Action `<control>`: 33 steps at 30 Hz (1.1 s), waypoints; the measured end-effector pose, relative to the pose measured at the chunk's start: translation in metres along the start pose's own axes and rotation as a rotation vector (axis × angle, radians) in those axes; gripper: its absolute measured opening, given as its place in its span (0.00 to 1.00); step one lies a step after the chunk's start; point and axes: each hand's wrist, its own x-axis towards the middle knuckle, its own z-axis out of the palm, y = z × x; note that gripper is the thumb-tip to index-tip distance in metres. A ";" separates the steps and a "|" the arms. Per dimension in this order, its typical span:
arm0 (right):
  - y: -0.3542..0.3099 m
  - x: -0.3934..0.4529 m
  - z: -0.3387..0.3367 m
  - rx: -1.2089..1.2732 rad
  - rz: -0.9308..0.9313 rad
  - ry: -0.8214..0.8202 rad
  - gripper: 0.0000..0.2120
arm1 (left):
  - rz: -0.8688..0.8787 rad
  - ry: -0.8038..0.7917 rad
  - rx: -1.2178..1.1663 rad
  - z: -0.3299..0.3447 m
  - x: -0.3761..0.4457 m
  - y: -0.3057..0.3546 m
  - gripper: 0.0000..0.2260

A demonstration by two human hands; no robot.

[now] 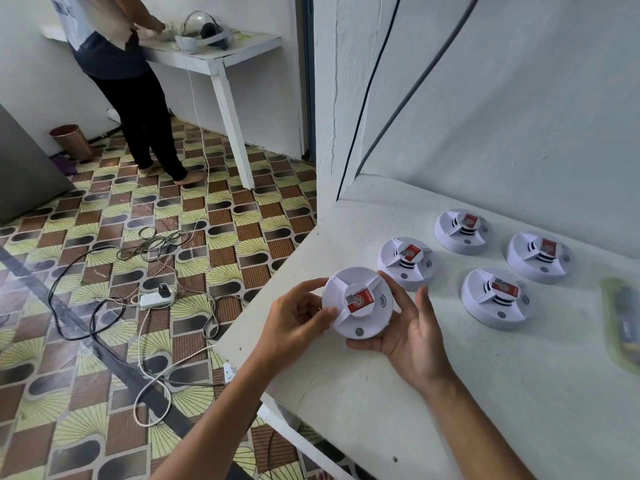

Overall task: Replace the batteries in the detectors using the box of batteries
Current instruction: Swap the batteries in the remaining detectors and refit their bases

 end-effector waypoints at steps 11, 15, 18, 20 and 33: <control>0.000 0.000 0.000 -0.005 0.022 0.016 0.44 | -0.009 0.005 -0.015 0.000 0.000 -0.001 0.23; 0.000 0.000 -0.001 -0.016 0.024 0.021 0.45 | -0.011 0.007 -0.018 0.000 0.000 -0.001 0.24; 0.000 0.000 0.000 -0.010 0.027 0.029 0.44 | -0.008 0.009 -0.019 0.000 -0.001 0.000 0.22; 0.000 0.000 0.000 -0.005 0.028 0.032 0.44 | -0.008 0.011 -0.023 0.000 -0.001 0.000 0.22; -0.001 -0.001 0.001 -0.025 0.027 0.028 0.45 | -0.011 0.010 -0.008 0.000 -0.001 0.002 0.22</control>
